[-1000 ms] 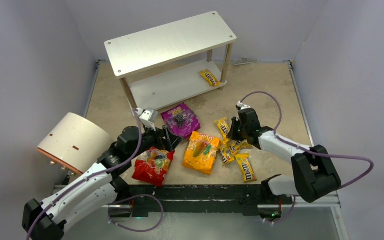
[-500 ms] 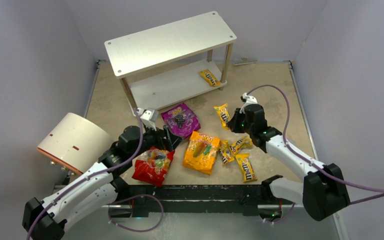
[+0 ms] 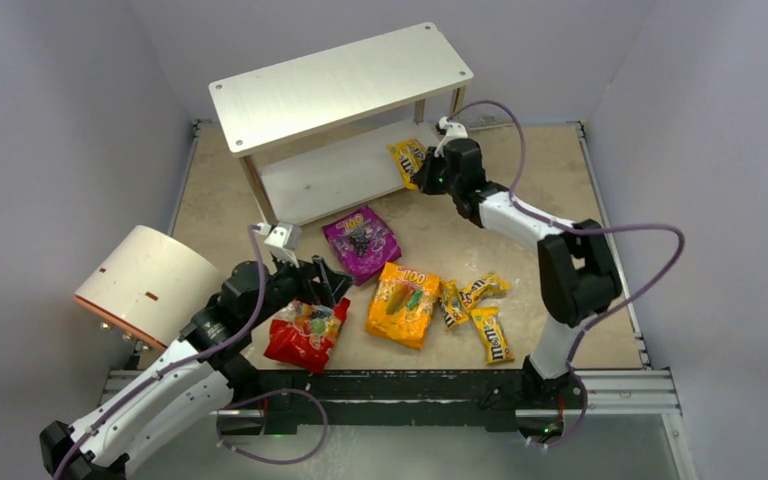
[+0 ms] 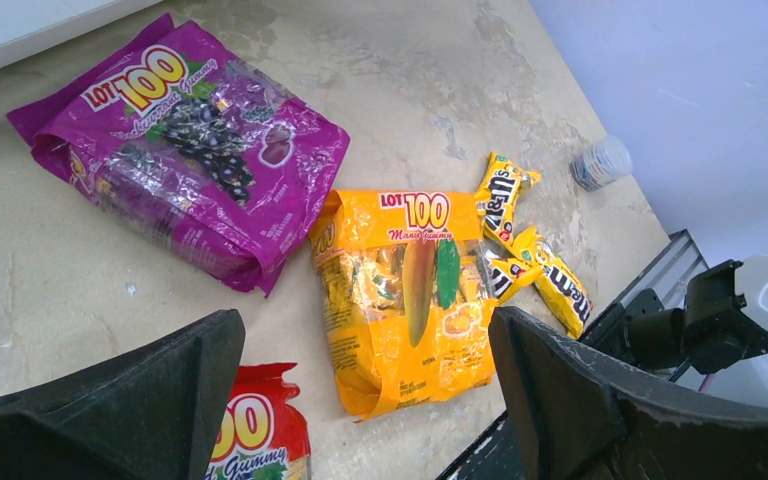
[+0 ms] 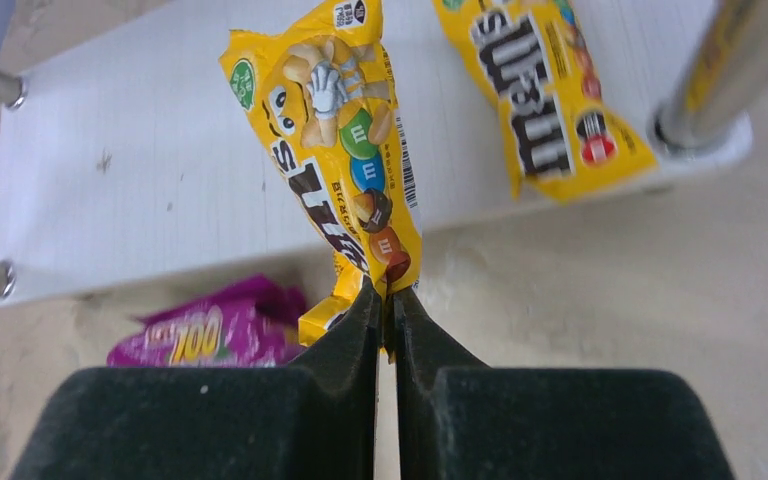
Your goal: Place and organize the candy bags onto the shelf
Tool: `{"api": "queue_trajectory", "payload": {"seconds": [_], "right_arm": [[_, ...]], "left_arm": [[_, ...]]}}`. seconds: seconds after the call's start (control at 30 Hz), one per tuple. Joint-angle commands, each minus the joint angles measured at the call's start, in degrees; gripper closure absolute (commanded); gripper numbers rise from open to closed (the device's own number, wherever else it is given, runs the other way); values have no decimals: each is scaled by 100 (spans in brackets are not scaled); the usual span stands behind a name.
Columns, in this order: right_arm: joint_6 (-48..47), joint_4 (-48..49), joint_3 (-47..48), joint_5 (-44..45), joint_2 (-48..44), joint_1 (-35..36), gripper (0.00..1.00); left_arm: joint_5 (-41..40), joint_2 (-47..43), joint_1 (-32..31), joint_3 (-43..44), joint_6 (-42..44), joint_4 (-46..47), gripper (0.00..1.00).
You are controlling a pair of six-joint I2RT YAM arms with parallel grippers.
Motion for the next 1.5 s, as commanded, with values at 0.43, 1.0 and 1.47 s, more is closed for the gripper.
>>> {"api": "queue_trajectory", "payload": {"seconds": [0.43,1.0,1.47], "right_arm": [[-275,-377,2299,824,2019,201,82],[-235,-234,2034,585,1436,229,44],[-667,891,1912,232,1635,238,74]], "left_arm": [[-191,-60,-3,223,-19,-163,0],[-174,-84,-3,173,-27,-126,0],[-132,-85,-2,156,-52,-113,0]]}}
